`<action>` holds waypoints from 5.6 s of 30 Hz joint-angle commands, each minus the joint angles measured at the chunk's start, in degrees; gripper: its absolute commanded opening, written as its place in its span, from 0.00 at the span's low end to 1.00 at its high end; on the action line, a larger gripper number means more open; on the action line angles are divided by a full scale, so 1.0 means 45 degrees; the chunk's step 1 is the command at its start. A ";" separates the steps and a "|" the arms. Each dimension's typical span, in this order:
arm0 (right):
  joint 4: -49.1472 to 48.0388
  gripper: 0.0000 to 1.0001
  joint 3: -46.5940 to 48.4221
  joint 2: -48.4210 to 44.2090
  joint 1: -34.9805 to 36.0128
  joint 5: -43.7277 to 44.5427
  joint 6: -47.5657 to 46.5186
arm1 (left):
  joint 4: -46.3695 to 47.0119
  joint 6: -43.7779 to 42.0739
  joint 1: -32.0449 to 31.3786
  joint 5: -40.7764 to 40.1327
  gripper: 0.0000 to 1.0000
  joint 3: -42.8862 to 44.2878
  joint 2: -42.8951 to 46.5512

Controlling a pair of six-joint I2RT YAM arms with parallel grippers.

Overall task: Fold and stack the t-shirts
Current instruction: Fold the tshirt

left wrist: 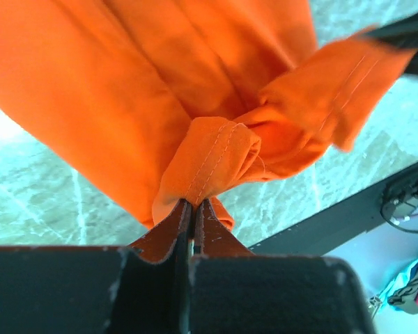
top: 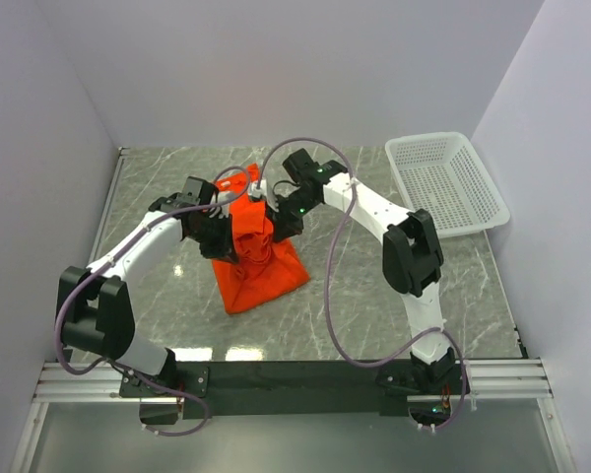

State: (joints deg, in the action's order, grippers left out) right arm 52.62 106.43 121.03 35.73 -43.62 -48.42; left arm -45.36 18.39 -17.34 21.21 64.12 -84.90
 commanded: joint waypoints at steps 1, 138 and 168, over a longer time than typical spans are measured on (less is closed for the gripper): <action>-0.0756 0.00 0.1327 0.0659 -0.0165 0.0453 0.1404 | 0.0041 -0.0454 0.0337 -0.0300 0.01 0.0517 -0.0117; -0.4916 0.48 -0.1054 -0.0334 -0.1123 0.0942 0.7734 | 0.1331 0.0835 0.2233 -0.9106 0.44 0.3153 -0.4239; -0.4643 0.48 -0.1093 -0.0158 -0.1103 0.0572 0.7519 | 0.2971 0.2085 0.2506 -0.4675 0.40 0.1182 -0.3515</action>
State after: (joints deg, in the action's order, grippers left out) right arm 32.14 101.67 123.11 30.61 -40.01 -14.02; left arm -33.21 27.92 -6.44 1.13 67.37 -100.62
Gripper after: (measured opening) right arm 0.482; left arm 0.406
